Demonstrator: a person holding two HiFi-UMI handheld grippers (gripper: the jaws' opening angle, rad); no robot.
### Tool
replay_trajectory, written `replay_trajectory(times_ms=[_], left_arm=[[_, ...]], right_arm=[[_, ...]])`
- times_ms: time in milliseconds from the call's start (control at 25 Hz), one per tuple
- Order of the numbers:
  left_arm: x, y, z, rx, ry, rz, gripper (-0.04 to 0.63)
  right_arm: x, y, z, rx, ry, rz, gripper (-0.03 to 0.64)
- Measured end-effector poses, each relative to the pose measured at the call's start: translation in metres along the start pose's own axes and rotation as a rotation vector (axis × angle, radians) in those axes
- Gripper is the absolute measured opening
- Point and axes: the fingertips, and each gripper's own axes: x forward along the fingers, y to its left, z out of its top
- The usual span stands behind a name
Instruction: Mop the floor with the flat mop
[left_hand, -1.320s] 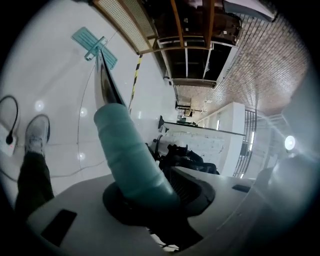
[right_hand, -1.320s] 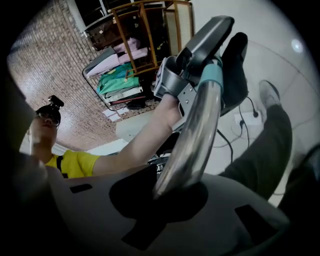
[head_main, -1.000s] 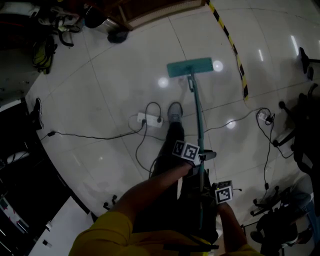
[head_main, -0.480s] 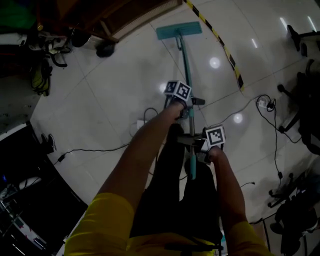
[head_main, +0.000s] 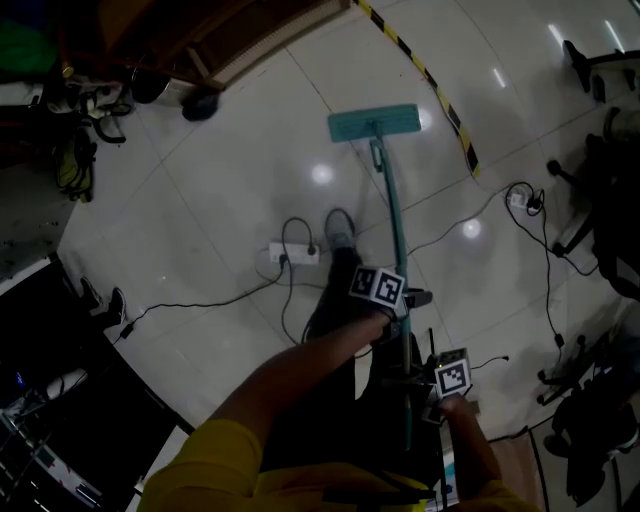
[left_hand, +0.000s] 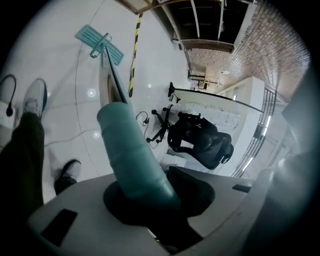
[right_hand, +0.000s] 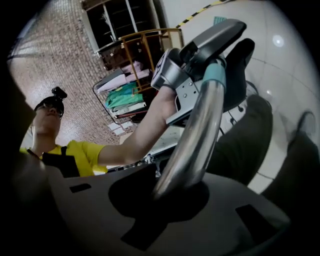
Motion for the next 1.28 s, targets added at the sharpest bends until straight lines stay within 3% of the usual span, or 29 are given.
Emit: replay_trajectory(times_ms=[80,200,400,560,640,720,840,960,1160,1280], left_arm=[[0.013,-0.005,-0.032,-0.035,-0.012,-0.022,0.13],[0.015,0.004,-0.025,-0.017,-0.03,-0.021,0.13],[-0.001,0.019,0.083,0.06,-0.078,-0.014,0.13],[-0.018,0.018,0.184,0.119,-0.084,0.049,0.13],[-0.027,0.017,0.214,0.136,-0.09,0.079,0.13],[-0.037,0.012,0.228,0.137,-0.105,0.061,0.129],[-0.044,0.006,0.21,0.117,-0.104,0.023,0.129],[-0.037,0.006,0.147,0.072,-0.102,-0.014,0.132],[-0.029,-0.01,0.019,-0.068,-0.152,-0.056,0.135],[-0.031,-0.006,-0.001,-0.097,-0.172,-0.064,0.135]], right_arm=[[-0.013,0.002,-0.028,0.008,0.01,-0.022,0.069],[-0.012,-0.012,-0.019,-0.042,0.018,-0.054,0.072],[0.0,-0.035,0.078,-0.136,0.043,-0.04,0.06],[0.008,-0.037,0.174,-0.173,0.034,-0.038,0.058],[0.014,-0.032,0.202,-0.158,0.007,-0.023,0.058],[0.022,-0.018,0.215,-0.146,-0.032,0.02,0.058],[0.03,-0.001,0.198,-0.127,-0.05,0.071,0.06],[0.027,0.003,0.135,-0.075,-0.03,0.069,0.058],[0.006,0.025,0.014,0.015,0.029,0.029,0.071],[0.006,0.02,-0.003,0.006,0.067,-0.004,0.075]])
